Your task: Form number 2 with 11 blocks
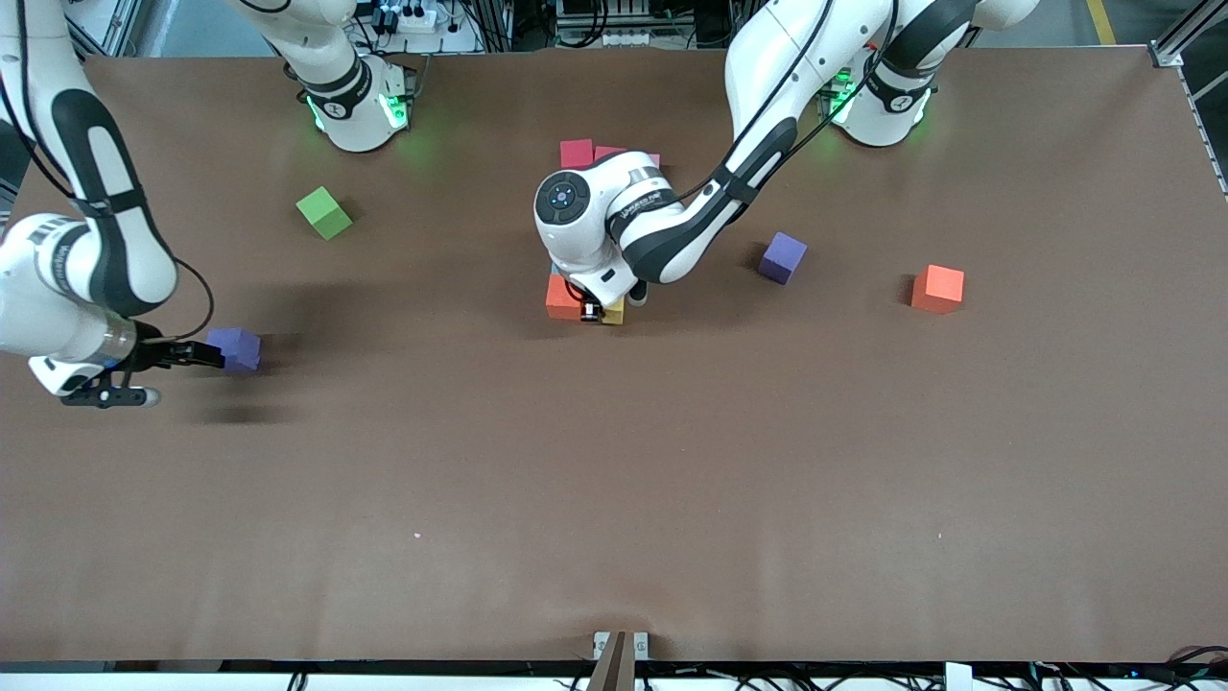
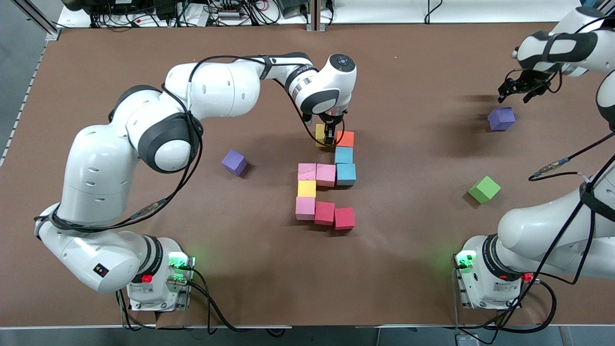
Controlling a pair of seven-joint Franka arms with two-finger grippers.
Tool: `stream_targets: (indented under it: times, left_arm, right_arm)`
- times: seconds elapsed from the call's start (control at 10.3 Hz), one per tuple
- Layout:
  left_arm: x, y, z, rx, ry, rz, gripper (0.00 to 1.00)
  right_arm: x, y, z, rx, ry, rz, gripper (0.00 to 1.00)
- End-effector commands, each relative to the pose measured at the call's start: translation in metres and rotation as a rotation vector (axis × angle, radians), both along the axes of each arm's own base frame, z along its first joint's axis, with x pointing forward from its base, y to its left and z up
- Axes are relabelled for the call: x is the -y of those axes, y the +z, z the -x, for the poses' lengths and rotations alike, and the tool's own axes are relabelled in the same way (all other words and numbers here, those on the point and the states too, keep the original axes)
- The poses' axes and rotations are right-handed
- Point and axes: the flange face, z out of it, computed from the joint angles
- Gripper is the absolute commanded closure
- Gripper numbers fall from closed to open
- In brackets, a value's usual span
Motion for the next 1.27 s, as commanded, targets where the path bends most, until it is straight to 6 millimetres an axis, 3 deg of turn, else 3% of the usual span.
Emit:
stream_targets:
  times: [0.0,0.88,0.97,1.07,1.17]
  left_arm:
    - [0.005,-0.003,0.0,-0.008,0.029,0.012,0.66]
    - [0.01,-0.011,0.002,-0.015,0.041,0.031,0.66]
    - [0.012,-0.011,0.003,-0.011,0.038,0.039,0.65]
    - [0.013,-0.012,0.004,-0.012,0.037,0.039,0.65]
    - [0.013,-0.012,0.004,-0.012,0.037,0.039,0.65]
  right_arm:
    - [-0.006,-0.007,0.011,0.001,0.01,0.002,0.0]
    - [-0.018,-0.033,0.033,-0.036,0.02,-0.019,0.0]
    - [-0.018,-0.034,0.034,-0.034,0.021,-0.019,0.29]
    - [-0.019,-0.033,0.033,-0.031,0.055,-0.022,0.76]
    - [-0.017,-0.033,0.033,-0.03,0.074,-0.024,0.97]
